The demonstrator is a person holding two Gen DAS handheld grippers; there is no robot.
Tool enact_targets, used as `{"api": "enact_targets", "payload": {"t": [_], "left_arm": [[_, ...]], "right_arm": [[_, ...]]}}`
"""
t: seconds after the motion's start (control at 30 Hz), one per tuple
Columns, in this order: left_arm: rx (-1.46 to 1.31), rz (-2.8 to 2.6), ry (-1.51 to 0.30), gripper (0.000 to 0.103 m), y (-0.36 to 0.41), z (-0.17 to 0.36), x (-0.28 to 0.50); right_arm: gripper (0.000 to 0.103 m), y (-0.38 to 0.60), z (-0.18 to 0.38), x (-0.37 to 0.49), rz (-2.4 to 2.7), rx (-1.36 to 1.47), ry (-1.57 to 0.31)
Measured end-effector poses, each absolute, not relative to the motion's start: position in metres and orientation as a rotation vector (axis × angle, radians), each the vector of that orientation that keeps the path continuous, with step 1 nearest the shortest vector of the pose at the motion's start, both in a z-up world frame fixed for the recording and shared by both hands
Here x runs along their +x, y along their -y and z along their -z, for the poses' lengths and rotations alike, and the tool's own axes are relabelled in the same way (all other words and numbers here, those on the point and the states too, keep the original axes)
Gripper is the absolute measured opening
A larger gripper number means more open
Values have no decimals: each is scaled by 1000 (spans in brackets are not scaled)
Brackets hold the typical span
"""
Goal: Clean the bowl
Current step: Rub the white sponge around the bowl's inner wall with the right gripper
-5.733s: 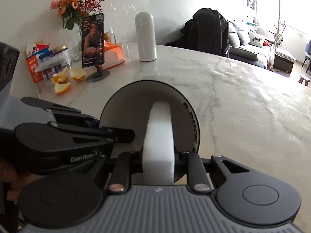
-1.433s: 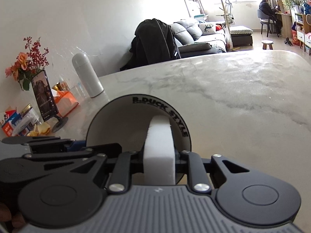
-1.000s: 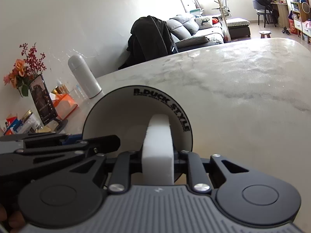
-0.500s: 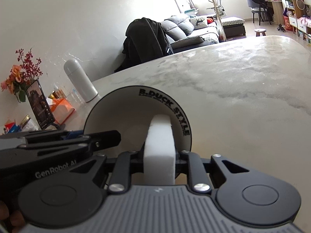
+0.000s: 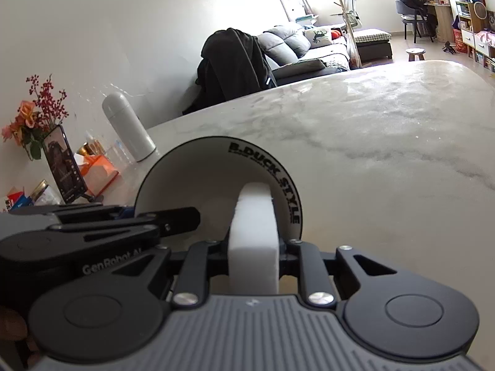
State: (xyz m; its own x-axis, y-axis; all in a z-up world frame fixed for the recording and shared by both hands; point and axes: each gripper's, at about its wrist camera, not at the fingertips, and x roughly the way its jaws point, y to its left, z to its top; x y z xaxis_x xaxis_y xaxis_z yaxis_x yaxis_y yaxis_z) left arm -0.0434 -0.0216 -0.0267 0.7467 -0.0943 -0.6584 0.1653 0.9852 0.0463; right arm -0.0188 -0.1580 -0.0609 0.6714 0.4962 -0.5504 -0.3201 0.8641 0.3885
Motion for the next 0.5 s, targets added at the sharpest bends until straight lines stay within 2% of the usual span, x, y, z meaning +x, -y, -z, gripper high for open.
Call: {"api": "enact_targets", "payload": {"t": [0.5], "left_arm": [[126, 134, -713, 23, 29, 28, -42]], "right_arm": [[21, 167, 55, -13, -451, 271, -675]]}}
